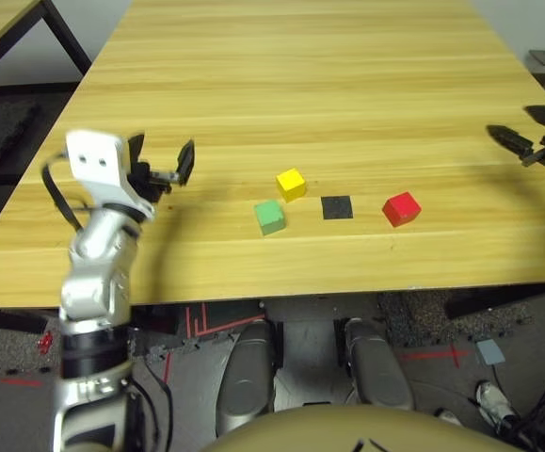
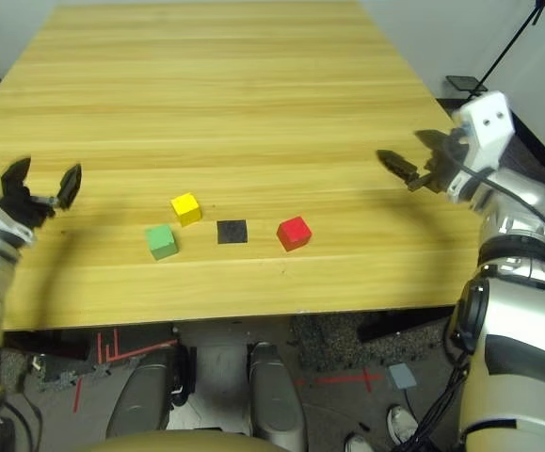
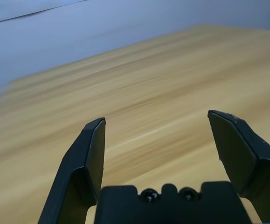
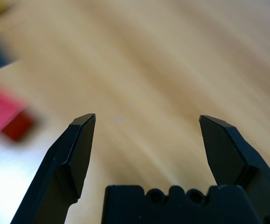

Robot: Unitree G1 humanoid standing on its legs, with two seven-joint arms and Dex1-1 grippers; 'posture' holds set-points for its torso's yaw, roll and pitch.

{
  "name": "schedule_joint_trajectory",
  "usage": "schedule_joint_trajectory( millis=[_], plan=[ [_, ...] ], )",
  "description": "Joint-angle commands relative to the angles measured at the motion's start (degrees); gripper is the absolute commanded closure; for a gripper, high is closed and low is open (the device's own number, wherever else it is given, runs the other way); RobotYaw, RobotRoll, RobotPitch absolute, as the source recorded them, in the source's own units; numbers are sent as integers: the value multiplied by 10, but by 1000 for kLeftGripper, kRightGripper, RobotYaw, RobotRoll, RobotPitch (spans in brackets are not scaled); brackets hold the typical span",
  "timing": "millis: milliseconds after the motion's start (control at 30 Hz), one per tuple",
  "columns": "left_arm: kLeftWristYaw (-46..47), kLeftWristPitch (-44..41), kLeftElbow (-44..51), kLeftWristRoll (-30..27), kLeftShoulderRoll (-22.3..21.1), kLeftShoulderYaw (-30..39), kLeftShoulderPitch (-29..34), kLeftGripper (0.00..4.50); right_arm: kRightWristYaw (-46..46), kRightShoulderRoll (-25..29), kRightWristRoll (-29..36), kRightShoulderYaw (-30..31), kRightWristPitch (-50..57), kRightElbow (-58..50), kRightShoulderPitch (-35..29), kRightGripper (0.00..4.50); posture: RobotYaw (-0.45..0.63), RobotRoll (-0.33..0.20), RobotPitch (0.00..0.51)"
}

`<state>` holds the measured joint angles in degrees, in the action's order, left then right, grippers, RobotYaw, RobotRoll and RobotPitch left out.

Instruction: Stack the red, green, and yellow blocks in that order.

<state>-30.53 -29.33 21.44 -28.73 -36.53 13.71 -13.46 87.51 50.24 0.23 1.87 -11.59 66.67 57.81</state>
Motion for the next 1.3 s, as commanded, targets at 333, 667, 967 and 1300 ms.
schedule_joint_trajectory(
  millis=[333, 667, 967, 1300],
  plan=[
    [-87, -100, 56, -17, -34, -123, -16, 20, 50, -82, -19, 215, -86, 49, 96, 0, 327, -190, 75],
    [-70, -128, 85, -7, -41, -122, -2, 20, 50, -128, -6, 306, -138, 72, 115, 0, 412, -205, 90],
    [-38, -140, 119, -11, -35, -108, 34, 20, 50, -158, -18, 345, -175, 80, 120, 0, 470, -220, 115],
    [-6, -165, 144, -17, -28, -99, 52, 0, 50, -182, -64, 354, -223, 90, 112, 937, 521, -220, 147]
  ],
)
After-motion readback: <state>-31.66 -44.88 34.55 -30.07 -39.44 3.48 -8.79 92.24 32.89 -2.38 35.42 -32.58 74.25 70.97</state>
